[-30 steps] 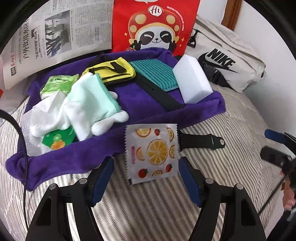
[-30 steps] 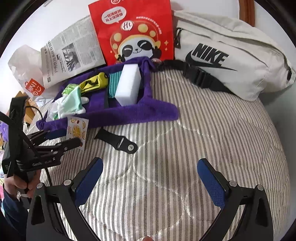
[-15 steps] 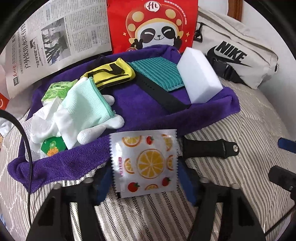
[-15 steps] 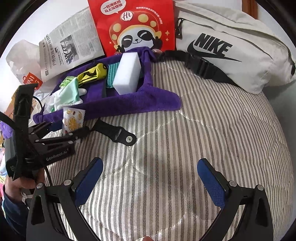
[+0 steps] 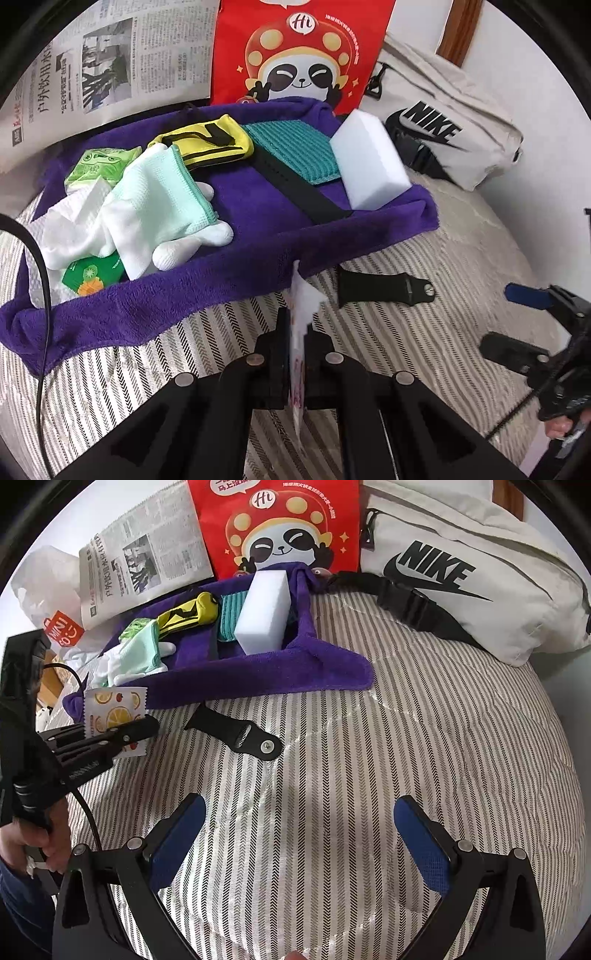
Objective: Organize soft objects
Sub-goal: 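Grasp the black strap end on the bed with right tool while left holds sachet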
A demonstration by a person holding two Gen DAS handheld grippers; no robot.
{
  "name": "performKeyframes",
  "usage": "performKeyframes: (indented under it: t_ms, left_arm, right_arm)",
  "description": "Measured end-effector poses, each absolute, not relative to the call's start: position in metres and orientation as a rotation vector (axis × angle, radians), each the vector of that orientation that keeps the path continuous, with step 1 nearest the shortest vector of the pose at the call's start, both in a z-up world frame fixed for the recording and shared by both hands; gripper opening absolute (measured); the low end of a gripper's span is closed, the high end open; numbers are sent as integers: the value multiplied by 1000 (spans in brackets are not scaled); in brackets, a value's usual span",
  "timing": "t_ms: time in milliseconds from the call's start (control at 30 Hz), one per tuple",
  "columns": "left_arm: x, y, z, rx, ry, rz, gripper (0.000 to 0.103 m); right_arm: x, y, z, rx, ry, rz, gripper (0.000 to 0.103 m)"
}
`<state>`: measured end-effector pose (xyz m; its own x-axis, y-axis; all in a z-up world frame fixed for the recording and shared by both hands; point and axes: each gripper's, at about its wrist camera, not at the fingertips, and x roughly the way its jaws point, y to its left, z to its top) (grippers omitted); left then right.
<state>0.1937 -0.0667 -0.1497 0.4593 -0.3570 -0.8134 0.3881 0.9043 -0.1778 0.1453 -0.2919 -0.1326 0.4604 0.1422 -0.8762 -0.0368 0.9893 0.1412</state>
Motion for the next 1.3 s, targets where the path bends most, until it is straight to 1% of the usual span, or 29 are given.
performKeyframes:
  t_ms: [267,567,667,733,800,1000,1033,1100,1167,1200,1300]
  left_arm:
    - [189,-41,-136,0,979,-461,5]
    - [179,1,-138,-21,999,-387,5]
    - [178,10,-141,-35,1008,-377,5]
    - [178,12,-142,-37,1008,-377,5]
    - [178,14,-142,-41,1010,-380,5]
    - [179,16,-144,-55,1011,-398,5]
    - [179,16,-144,-53,1011,-399,5]
    - [178,16,-145,-55,1014,-401,5]
    - [178,15,-145,-60,1011,-407,5]
    - [178,15,-145,-60,1011,-412,5]
    - [177,15,-146,-66,1011,-419,5]
  right_arm:
    - [151,-283,-130,89,1082,123,101]
    - [181,-252,-137,39,1089,178,100]
    - [194,-241,-147,15,1103,186,96]
    - [201,-236,-156,-18,1118,184,90]
    - [204,-230,-159,-82,1098,168,90]
    - [215,-226,-160,-115,1059,218,88]
    - [216,-227,-160,-118,1057,225,86]
    - [212,-224,-156,-124,1058,271,63]
    - [206,-218,-154,-157,1060,280,53]
    - [202,-214,-153,-177,1063,293,48]
    - [194,-206,-150,-189,1097,337,42]
